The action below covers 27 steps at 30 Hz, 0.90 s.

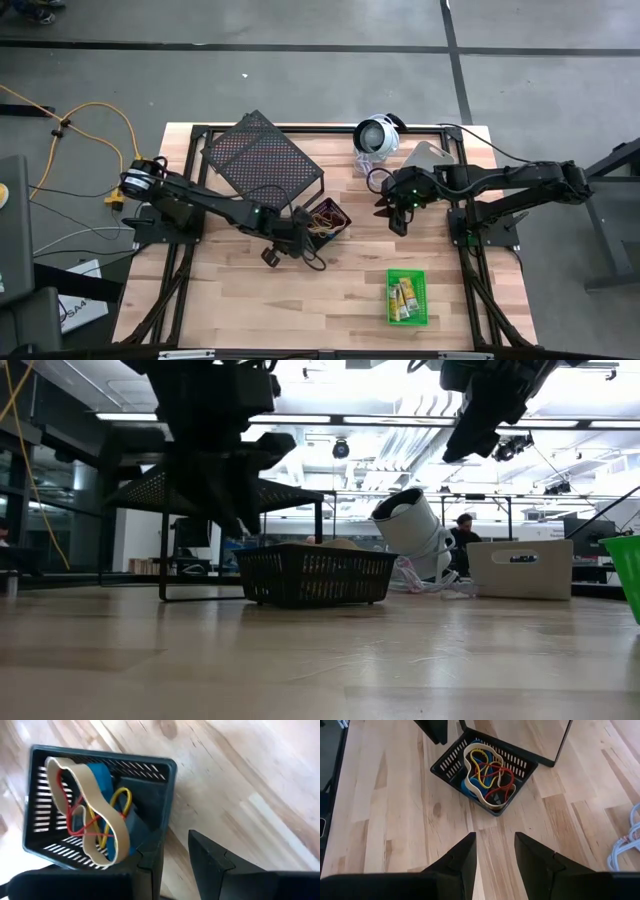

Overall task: Pick & Place Office Desk Supplies
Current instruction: Put the black bin on the shelf

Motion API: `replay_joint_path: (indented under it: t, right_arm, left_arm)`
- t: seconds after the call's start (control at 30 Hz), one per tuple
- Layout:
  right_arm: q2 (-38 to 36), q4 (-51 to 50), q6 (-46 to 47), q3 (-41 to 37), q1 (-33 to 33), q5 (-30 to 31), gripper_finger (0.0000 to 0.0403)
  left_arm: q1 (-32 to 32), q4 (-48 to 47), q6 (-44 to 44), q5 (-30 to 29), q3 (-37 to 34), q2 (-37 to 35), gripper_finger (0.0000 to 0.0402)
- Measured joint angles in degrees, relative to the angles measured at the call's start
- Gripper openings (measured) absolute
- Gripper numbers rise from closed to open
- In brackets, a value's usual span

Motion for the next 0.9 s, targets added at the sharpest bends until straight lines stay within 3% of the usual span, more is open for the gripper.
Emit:
replay_joint_path:
  t: [0.23,0.9]
  right_arm:
    - [0.0,0.5,0.0,0.0,0.0,0.0,0.0120]
    - [0.0,1.7,0.0,0.0,0.0,0.0,0.0120]
  left_arm:
    - [0.7,0.8,4.2,0.4,0.0,1.4,0.0084]
    - [4.2,2.5,4.3,2.1,0.0,3.8,0.0084]
